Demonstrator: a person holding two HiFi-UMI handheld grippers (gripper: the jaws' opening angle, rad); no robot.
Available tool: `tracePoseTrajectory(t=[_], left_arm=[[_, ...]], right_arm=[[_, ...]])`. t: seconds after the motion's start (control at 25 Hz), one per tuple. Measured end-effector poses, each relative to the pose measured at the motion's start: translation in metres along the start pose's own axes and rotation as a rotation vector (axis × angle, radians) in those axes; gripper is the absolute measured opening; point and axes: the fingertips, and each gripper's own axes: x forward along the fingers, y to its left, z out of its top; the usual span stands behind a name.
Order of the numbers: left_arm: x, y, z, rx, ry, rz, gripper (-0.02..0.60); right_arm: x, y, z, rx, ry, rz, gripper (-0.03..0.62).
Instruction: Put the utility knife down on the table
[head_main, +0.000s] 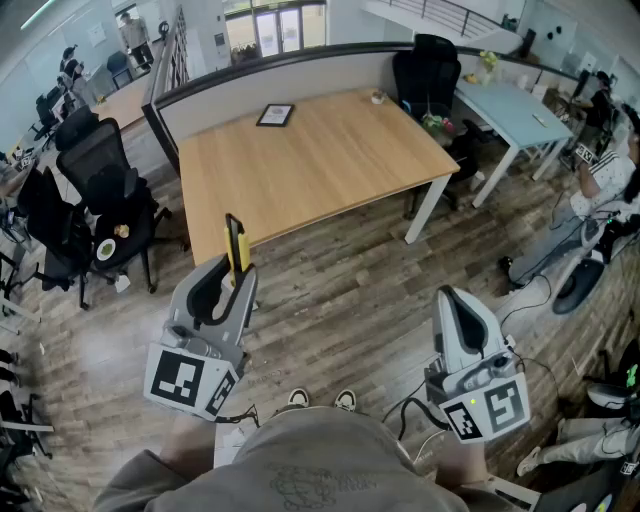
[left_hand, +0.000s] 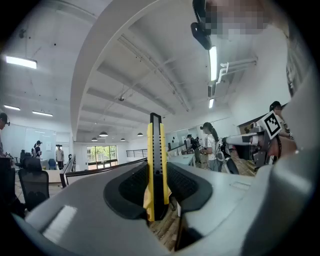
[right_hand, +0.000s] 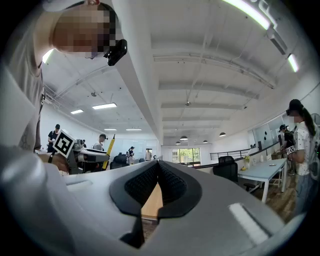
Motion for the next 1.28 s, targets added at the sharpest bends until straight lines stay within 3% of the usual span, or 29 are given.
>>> tracePoseTrajectory(t=[0.64,1.28], left_arm=[[0.027,-0.086,-0.006,0.003,0.010,-0.049,0.110],[0.081,-0.096,-0.021,-0.018,0.002,-0.091,0.110]], right_arm=[[-0.044,-0.050,-0.019,0.016,0.020,0.024,0.011],[-0.030,-0.093,-0.041,0.001,0.069,-0.009,0.011]])
